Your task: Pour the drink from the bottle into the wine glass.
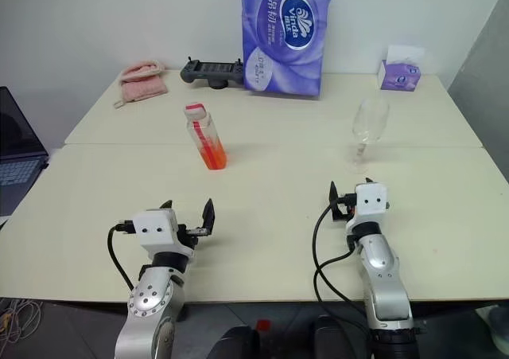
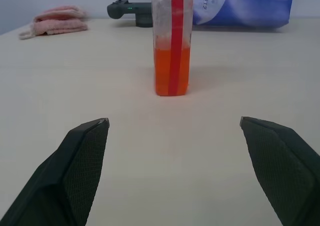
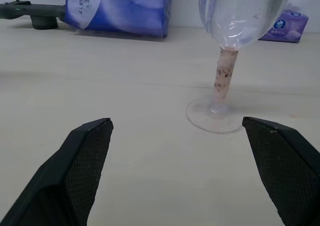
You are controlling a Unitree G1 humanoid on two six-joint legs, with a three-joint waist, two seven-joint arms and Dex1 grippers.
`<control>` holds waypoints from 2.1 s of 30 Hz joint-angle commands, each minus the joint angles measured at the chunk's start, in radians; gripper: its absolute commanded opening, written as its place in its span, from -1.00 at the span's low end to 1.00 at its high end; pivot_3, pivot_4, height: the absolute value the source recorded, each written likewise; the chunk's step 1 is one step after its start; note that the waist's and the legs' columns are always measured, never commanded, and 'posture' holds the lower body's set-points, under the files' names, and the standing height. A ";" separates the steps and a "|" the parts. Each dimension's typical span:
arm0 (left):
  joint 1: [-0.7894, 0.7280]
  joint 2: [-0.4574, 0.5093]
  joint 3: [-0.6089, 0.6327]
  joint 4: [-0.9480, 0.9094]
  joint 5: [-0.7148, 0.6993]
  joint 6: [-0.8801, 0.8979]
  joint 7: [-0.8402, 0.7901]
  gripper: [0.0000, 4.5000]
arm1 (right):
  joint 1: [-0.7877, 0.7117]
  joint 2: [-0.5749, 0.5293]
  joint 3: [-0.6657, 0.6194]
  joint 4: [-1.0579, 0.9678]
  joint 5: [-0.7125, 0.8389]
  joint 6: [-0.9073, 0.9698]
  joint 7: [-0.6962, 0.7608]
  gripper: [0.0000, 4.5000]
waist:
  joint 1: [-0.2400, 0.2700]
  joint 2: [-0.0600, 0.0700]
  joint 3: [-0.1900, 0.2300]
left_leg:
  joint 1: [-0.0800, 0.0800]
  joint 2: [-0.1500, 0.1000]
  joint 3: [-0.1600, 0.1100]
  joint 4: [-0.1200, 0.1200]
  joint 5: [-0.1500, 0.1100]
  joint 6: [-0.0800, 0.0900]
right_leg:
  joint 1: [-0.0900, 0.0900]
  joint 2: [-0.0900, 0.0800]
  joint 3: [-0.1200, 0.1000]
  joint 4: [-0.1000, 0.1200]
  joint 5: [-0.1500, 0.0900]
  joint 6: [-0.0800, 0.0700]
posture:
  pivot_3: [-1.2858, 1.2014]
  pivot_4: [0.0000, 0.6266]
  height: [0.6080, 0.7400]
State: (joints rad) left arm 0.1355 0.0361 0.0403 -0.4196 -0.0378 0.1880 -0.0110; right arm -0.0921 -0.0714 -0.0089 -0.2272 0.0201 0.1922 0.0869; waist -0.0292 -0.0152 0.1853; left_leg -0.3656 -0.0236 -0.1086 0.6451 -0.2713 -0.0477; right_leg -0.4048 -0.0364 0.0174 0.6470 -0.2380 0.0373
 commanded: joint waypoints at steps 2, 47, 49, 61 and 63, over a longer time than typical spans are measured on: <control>-0.040 -0.006 0.013 0.001 -0.011 -0.001 0.007 0.98 | -0.038 -0.024 0.070 -0.063 0.137 0.043 0.187 1.00 | -0.001 0.000 0.000 | 0.000 0.000 0.000 0.000 0.000 0.000 | 0.000 0.000 0.000 0.000 0.000 0.000 | 0.03 -0.52 1.00; -0.938 0.138 0.139 1.000 -0.033 -0.243 -0.013 0.98 | -0.585 -0.031 0.165 0.297 0.207 0.049 0.490 1.00 | 0.000 -0.002 0.000 | -0.004 0.000 -0.001 0.000 0.001 -0.003 | -0.006 0.000 -0.001 0.001 0.006 -0.005 | 0.03 -0.52 1.00; -0.954 0.136 0.146 1.032 -0.036 -0.262 -0.005 0.98 | -0.578 -0.034 0.168 0.289 0.207 0.055 0.491 1.00 | 0.000 -0.002 0.000 | -0.004 0.000 -0.001 0.000 0.001 -0.003 | -0.006 0.000 -0.001 0.001 0.006 -0.005 | 0.03 -0.52 1.00; -0.987 0.140 0.142 1.104 -0.036 -0.338 -0.003 0.14 | -0.557 -0.045 0.178 0.272 0.199 0.061 0.487 1.00 | 0.000 -0.002 0.000 | -0.005 0.000 -0.001 0.000 0.001 -0.003 | -0.006 0.000 -0.002 0.001 0.006 -0.005 | 0.03 -0.52 1.00; -0.984 0.147 0.143 1.102 -0.035 -0.343 -0.004 -0.10 | -0.555 -0.046 0.179 0.265 0.200 0.063 0.487 1.00 | 0.000 -0.002 0.000 | -0.005 0.000 -0.001 0.000 0.001 -0.003 | -0.006 0.000 -0.001 0.001 0.006 -0.005 | 0.03 -0.52 1.00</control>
State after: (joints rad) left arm -0.8217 0.1710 0.1852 0.7048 -0.0737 -0.1284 -0.0124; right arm -0.6435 -0.1154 0.1765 0.0970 0.2176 0.2633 0.5694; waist -0.0293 -0.0171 0.1853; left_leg -0.3705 -0.0239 -0.1097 0.6454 -0.2708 -0.0504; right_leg -0.4111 -0.0362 0.0159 0.6483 -0.2324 0.0325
